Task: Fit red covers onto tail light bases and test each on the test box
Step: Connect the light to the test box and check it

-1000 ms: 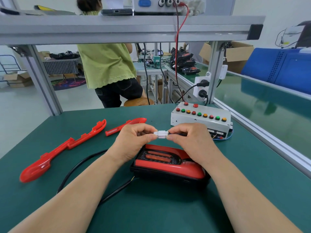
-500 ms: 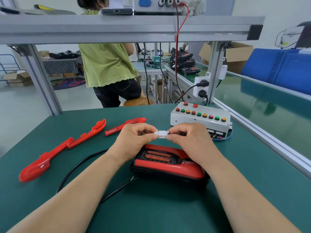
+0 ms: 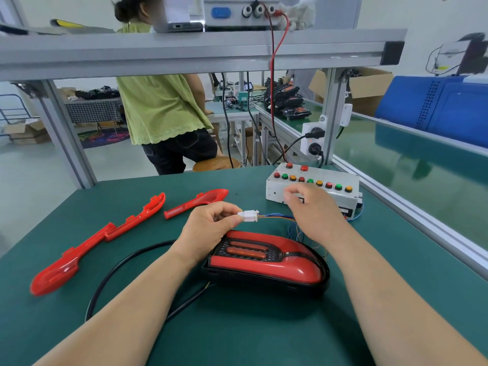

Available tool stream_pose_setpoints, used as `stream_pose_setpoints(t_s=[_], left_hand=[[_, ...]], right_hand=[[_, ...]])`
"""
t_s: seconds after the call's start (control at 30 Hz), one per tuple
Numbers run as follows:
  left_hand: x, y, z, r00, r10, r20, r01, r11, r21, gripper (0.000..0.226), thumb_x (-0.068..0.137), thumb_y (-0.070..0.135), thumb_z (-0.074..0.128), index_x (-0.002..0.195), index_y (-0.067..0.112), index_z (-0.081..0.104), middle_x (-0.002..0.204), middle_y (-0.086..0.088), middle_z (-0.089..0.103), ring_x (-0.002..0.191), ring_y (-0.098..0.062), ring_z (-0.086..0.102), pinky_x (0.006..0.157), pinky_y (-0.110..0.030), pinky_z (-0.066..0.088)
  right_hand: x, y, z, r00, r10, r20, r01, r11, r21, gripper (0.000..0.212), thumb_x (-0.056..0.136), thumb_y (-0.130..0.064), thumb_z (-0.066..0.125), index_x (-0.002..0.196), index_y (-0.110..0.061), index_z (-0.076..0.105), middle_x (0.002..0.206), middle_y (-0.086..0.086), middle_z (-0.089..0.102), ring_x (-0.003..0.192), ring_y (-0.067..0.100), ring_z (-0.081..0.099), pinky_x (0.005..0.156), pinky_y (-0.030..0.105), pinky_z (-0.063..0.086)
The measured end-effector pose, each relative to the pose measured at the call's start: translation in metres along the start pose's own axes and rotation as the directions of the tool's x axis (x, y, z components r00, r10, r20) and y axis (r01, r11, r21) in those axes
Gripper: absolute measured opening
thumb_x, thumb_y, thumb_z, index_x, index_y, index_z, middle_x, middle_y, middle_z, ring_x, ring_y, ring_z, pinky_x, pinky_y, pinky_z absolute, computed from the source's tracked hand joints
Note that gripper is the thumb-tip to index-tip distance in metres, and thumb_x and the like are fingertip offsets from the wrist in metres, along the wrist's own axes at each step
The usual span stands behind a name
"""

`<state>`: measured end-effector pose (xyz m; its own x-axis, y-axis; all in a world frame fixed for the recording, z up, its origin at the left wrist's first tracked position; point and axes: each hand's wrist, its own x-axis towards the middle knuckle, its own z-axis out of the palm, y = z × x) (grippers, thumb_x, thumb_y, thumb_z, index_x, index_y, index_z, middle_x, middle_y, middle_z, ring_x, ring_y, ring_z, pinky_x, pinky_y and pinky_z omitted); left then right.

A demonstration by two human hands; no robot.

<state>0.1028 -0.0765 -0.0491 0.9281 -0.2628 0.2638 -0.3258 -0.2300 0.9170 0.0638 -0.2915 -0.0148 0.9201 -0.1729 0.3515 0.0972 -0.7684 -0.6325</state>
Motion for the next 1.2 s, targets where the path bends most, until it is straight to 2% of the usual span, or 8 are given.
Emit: stream_pose_setpoints(t_s=[0.03, 0.1, 0.2, 0.33, 0.57, 0.97, 1.1, 1.2], left_hand=[[0.0, 0.0, 0.0, 1.0, -0.01, 0.0, 0.01, 1.0, -0.006, 0.025, 0.087, 0.01, 0.074, 0.077, 0.033, 0.076, 0.082, -0.002, 0.07, 0.076, -0.015, 0.058, 0.077, -0.031, 0.048], [0.001, 0.0, 0.001, 1.0, -0.028, 0.001, 0.028, 0.999, -0.016, 0.023, 0.086, 0.009, 0.074, 0.078, 0.031, 0.076, 0.08, 0.0, 0.07, 0.076, -0.015, 0.058, 0.077, -0.029, 0.048], [0.001, 0.0, 0.003, 0.999, -0.042, 0.004, 0.042, 0.999, -0.009, 0.019, 0.086, 0.009, 0.075, 0.08, 0.026, 0.075, 0.079, 0.002, 0.069, 0.074, -0.012, 0.058, 0.076, -0.027, 0.047], [0.0, 0.001, 0.003, 0.998, -0.058, 0.007, 0.058, 0.998, -0.018, 0.016, 0.085, 0.009, 0.075, 0.08, 0.024, 0.075, 0.078, 0.001, 0.068, 0.073, -0.013, 0.056, 0.074, -0.028, 0.046], [0.0, 0.0, 0.002, 0.998, -0.062, 0.011, 0.062, 0.998, -0.01, 0.018, 0.085, 0.009, 0.076, 0.078, 0.026, 0.076, 0.075, 0.004, 0.068, 0.073, -0.012, 0.056, 0.073, -0.026, 0.046], [-0.003, 0.006, 0.003, 0.998, -0.061, -0.002, 0.061, 0.998, 0.031, 0.005, 0.083, 0.014, 0.078, 0.086, 0.018, 0.078, 0.089, -0.017, 0.072, 0.075, -0.014, 0.058, 0.073, -0.028, 0.046], [-0.002, 0.005, 0.003, 0.998, -0.067, -0.001, 0.067, 0.997, 0.028, 0.005, 0.083, 0.016, 0.078, 0.088, 0.018, 0.078, 0.089, -0.015, 0.073, 0.076, -0.013, 0.06, 0.074, -0.028, 0.047], [-0.002, 0.003, 0.004, 0.997, -0.08, 0.01, 0.08, 0.996, -0.025, 0.011, 0.085, 0.011, 0.076, 0.082, 0.022, 0.076, 0.077, -0.006, 0.071, 0.071, -0.01, 0.057, 0.07, -0.024, 0.045]], right_hand=[[0.006, 0.001, -0.001, 1.0, 0.001, 0.018, 0.0, 0.997, -0.081, 0.031, 0.099, -0.026, 0.047, 0.093, -0.006, 0.07, 0.108, 0.007, 0.066, 0.099, 0.021, 0.053, 0.082, 0.03, 0.036], [0.018, 0.004, 0.001, 0.993, 0.032, 0.114, 0.001, 0.959, -0.282, 0.044, 0.1, -0.037, 0.043, 0.084, -0.005, 0.068, 0.115, 0.011, 0.06, 0.113, 0.028, 0.047, 0.095, 0.036, 0.038], [0.031, 0.011, 0.008, 0.968, 0.116, 0.223, 0.001, 0.885, -0.465, 0.057, 0.1, -0.055, 0.032, 0.114, -0.016, 0.072, 0.156, 0.004, 0.03, 0.146, 0.027, 0.014, 0.119, 0.049, 0.017], [0.042, 0.014, 0.017, 0.962, 0.073, 0.262, 0.079, 0.846, -0.527, 0.062, 0.098, -0.064, 0.027, 0.108, -0.025, 0.075, 0.163, -0.004, 0.016, 0.151, 0.026, -0.002, 0.118, 0.056, 0.004], [0.066, 0.007, 0.031, 0.94, 0.049, 0.339, 0.173, 0.785, -0.595, 0.065, 0.097, -0.068, 0.025, 0.119, -0.028, 0.071, 0.165, -0.004, 0.011, 0.152, 0.025, -0.008, 0.118, 0.06, -0.001], [0.079, 0.018, 0.041, 0.945, 0.055, 0.321, 0.164, 0.771, -0.615, 0.078, 0.09, -0.075, 0.023, 0.134, -0.022, 0.061, 0.161, -0.006, 0.023, 0.15, 0.025, 0.004, 0.115, 0.062, -0.001], [0.077, 0.016, 0.038, 0.937, 0.079, 0.341, 0.155, 0.779, -0.607, 0.077, 0.091, -0.075, 0.023, 0.133, -0.023, 0.062, 0.163, -0.006, 0.018, 0.151, 0.025, 0.001, 0.115, 0.062, 0.0], [0.068, 0.017, 0.036, 0.946, 0.05, 0.319, 0.144, 0.82, -0.555, 0.066, 0.094, -0.07, 0.029, 0.115, -0.026, 0.073, 0.163, -0.005, 0.018, 0.151, 0.024, -0.002, 0.115, 0.062, 0.0]])
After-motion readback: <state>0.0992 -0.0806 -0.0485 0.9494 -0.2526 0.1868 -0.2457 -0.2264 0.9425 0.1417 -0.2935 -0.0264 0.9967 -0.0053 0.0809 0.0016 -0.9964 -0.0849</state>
